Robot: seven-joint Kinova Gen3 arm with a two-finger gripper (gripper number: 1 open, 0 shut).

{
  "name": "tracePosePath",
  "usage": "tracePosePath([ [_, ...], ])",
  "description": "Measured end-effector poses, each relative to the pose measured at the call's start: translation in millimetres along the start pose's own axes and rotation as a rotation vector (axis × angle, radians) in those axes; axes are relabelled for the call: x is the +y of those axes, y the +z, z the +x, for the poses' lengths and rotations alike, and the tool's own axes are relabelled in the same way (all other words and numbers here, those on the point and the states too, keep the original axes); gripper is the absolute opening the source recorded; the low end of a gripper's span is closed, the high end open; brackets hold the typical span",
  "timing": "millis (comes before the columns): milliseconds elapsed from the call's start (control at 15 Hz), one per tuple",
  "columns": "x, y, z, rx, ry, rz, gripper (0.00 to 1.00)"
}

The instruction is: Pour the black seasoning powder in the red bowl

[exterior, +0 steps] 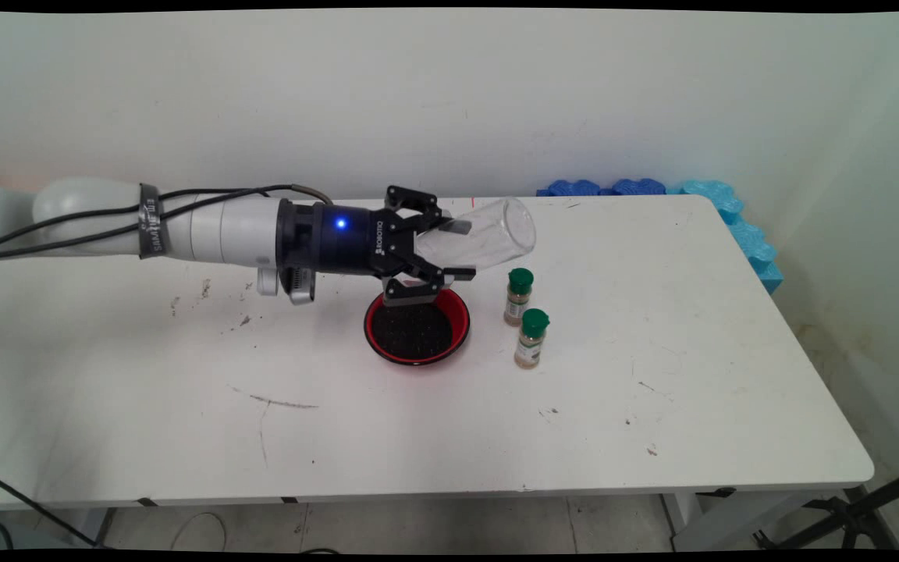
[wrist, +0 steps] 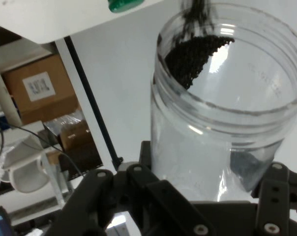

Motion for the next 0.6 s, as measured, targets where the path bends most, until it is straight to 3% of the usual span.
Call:
tracePosePath([
  [600,3.9,2.4,-5.1,-0.038,-0.082,-0.045,0.00],
])
